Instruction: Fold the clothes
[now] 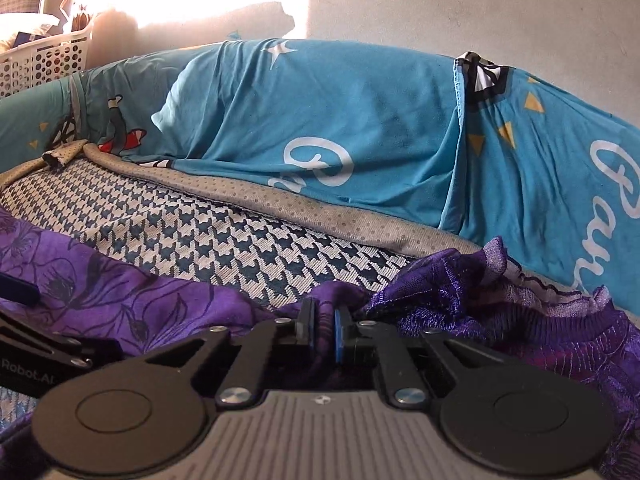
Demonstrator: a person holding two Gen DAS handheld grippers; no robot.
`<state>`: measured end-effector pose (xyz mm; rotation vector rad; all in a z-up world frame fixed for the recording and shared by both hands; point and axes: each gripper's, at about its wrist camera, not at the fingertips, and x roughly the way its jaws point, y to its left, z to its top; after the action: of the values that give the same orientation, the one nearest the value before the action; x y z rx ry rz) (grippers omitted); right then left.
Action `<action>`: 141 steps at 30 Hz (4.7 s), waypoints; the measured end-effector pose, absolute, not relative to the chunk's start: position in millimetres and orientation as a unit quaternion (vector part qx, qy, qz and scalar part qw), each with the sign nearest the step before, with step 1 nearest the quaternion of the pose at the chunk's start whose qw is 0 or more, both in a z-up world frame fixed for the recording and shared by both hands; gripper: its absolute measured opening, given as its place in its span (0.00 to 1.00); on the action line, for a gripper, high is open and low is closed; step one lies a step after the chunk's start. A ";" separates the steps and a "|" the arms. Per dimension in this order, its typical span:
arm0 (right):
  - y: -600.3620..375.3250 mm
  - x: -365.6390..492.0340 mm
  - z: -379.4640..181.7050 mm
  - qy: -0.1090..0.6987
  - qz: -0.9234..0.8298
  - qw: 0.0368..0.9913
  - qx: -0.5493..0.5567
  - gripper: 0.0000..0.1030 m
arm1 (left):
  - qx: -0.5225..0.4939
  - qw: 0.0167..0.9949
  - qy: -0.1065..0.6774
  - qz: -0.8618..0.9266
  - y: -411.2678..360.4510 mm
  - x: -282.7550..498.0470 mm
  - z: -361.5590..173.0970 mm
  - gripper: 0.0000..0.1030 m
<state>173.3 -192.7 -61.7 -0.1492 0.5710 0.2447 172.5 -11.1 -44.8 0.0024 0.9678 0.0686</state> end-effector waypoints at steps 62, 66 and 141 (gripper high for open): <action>1.4 130.0 -28.7 0.300 0.333 0.894 -0.010 0.27 | -0.054 0.876 0.370 0.306 208.0 144.8 45.8 1.00; 35.3 121.4 -30.4 0.299 0.367 0.881 -0.013 0.35 | -0.074 0.873 0.363 0.318 230.1 137.4 51.8 1.00; -79.4 -29.2 -34.2 0.391 0.185 0.901 0.036 0.51 | -0.031 0.923 0.376 0.076 94.9 81.5 55.1 1.00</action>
<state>-29.2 -79.4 -34.2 0.0749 0.8096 0.3828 81.5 94.9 55.1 -0.0627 0.7708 0.1553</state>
